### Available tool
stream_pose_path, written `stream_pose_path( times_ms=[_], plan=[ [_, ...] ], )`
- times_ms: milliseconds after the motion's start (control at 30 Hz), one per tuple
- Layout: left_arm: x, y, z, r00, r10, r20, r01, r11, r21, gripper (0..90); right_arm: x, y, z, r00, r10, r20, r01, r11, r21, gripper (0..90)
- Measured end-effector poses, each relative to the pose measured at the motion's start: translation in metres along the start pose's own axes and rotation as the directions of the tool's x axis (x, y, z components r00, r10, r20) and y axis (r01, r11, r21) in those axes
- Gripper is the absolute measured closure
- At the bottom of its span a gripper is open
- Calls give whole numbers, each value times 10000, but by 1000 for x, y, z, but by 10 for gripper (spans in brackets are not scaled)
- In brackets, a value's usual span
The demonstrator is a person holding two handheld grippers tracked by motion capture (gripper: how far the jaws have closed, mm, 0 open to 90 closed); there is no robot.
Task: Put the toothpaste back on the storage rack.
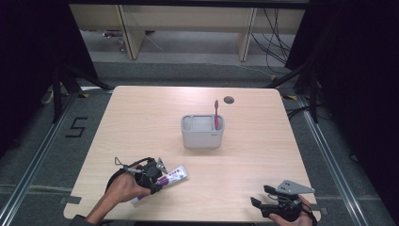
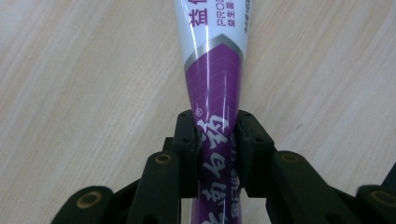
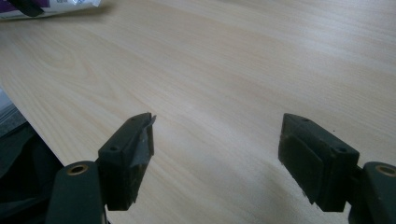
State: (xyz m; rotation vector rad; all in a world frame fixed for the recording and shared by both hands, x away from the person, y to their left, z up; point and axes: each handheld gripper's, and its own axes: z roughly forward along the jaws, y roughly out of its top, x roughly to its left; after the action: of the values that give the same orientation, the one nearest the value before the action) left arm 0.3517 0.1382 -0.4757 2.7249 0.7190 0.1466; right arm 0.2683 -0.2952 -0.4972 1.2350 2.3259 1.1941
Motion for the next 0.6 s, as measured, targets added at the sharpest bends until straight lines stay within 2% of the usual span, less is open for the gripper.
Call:
stream_pose_path(
  times_ms=[33, 67, 100, 133, 167, 300, 333, 367, 433, 467, 500, 567, 600],
  plan=[
    [0, 0, -1, 9999, -138, 63, 138, 9999, -52, 721, 0, 0, 0, 10000, 16, -26, -16, 10000, -15, 274],
    [1, 0, -2, 10000, -74, -40, 73, 9998, -162, 722, 0, 0, 0, 10000, 0, -12, 0, 10000, -13, 274],
    [2, -1, -3, 9998, -211, -23, 210, 9995, -252, 722, 0, 0, 0, 10000, 22, -30, -22, 10000, -26, 274],
    [3, -1, -4, 9998, -181, 18, 181, 9995, -267, 722, 0, 0, 0, 10000, 28, -38, -28, 10000, -30, 274],
    [4, -1, -5, 9999, -103, -68, 100, 9991, -423, 722, 0, 0, 0, 10000, 30, -75, -30, 10000, -20, 274],
    [9, 0, -11, 9993, -336, -152, 320, 9951, -934, 723, 0, 0, 0, 10000, 45, -49, -46, 10000, -40, 274],
    [10, 0, -13, 9991, -402, -154, 383, 9934, -1082, 723, 0, 0, 0, 10000, 41, -41, -41, 10000, -35, 274],
    [10, 0, -15, 9979, -607, -246, 568, 9887, -1387, 723, 0, 0, 0, 10000, 41, -68, -41, 10000, -15, 274],
    [13, 0, -19, 9978, -635, -187, 599, 9865, -1525, 723, 0, 0, 0, 10000, 72, -45, -72, 10000, -28, 274],
    [14, 1, -21, 9974, -678, -253, 625, 9831, -1723, 723, 2, -1, 0, 9988, 461, -158, -459, 9989, 108, 274],
    [15, 1, -23, 9966, -788, -255, 731, 9813, -1779, 723, 1, -1, 0, 9994, 327, -80, -327, 9995, 33, 274],
    [17, 1, -26, 9951, -949, -260, 869, 9718, -2193, 723, -1, -1, 0, 9999, 100, -14, -100, 9999, -27, 274],
    [18, 1, -28, 9943, -1049, -171, 985, 9696, -2240, 723, -1, -1, 0, 9999, 108, -7, -108, 9999, -28, 273]
  ],
)
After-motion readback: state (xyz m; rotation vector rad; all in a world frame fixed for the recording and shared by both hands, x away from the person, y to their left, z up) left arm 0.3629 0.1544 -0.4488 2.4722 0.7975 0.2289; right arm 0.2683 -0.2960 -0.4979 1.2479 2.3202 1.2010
